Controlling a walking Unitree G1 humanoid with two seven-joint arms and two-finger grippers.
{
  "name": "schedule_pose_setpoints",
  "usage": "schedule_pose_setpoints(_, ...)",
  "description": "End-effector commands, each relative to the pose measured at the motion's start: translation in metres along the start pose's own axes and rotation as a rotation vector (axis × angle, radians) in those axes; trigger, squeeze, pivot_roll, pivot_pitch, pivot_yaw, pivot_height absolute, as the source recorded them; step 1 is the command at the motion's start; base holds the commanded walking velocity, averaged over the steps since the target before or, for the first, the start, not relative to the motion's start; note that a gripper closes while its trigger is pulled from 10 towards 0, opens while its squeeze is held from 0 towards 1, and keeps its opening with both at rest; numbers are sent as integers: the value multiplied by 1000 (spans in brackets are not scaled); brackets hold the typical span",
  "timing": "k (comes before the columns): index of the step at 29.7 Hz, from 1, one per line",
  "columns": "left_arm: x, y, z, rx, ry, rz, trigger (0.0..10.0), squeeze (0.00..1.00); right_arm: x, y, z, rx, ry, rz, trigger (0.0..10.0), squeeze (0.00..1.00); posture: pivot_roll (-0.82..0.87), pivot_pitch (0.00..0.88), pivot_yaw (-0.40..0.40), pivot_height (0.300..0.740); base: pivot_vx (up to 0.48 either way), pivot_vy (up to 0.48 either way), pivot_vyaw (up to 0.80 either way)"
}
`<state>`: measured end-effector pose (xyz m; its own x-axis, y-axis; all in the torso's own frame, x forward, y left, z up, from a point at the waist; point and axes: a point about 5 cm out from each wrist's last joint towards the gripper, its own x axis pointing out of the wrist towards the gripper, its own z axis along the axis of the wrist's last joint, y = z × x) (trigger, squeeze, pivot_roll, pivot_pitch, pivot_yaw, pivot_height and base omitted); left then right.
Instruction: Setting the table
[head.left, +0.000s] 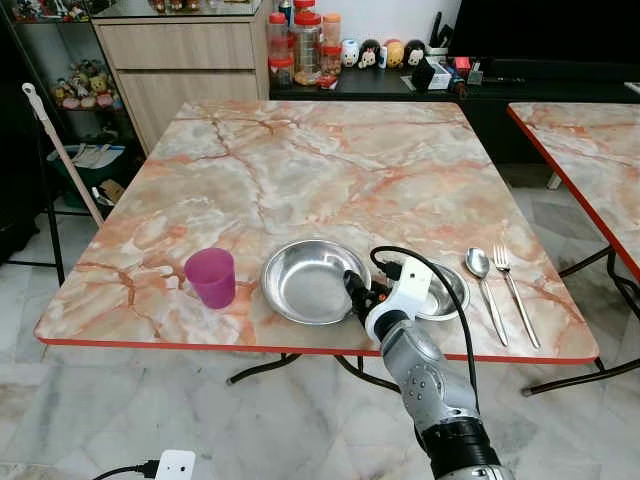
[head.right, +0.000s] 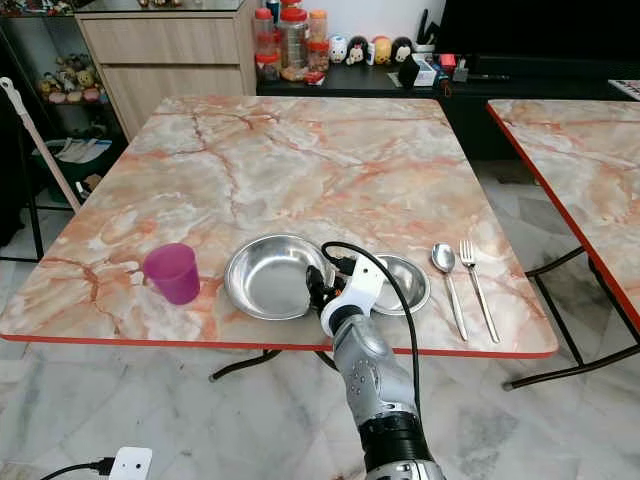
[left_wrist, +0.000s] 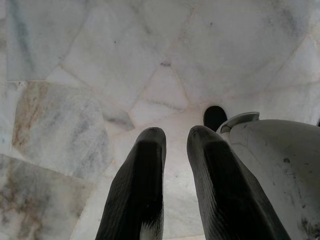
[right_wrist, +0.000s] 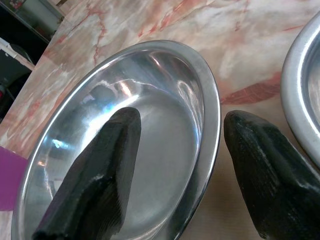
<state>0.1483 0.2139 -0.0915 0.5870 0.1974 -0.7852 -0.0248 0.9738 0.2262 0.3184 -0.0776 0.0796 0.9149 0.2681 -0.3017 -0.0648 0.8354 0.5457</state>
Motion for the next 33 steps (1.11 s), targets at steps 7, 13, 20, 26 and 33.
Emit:
schedule_pose_setpoints(7, 0, -3, 1, 32, -6, -22, 10000, 0, 5, 15, -4, 57, 25, 15, 10000, 0, 110, 39, -26, 740, 0, 0, 0)
schedule_pose_setpoints(13, 0, -4, 1, 35, -7, -23, 10000, 0, 6, 15, -5, 63, 27, 16, 10000, 0, 109, 39, -26, 740, 0, 0, 0)
schedule_pose_setpoints(20, 0, -4, 2, 38, -9, -24, 10000, 0, 6, 16, -4, 70, 24, 23, 706, 0, 111, 39, -27, 740, 0, 0, 0)
schedule_pose_setpoints(26, 0, -5, 2, 42, -8, -26, 10000, 0, 6, 17, -4, 72, 24, 29, 0, 0, 111, 37, -27, 740, 0, 0, 0)
schedule_pose_setpoints(33, 0, -5, 2, 42, -8, -28, 10000, 0, 7, 18, -4, 72, 24, 31, 0, 0, 112, 36, -27, 740, 0, 0, 0)
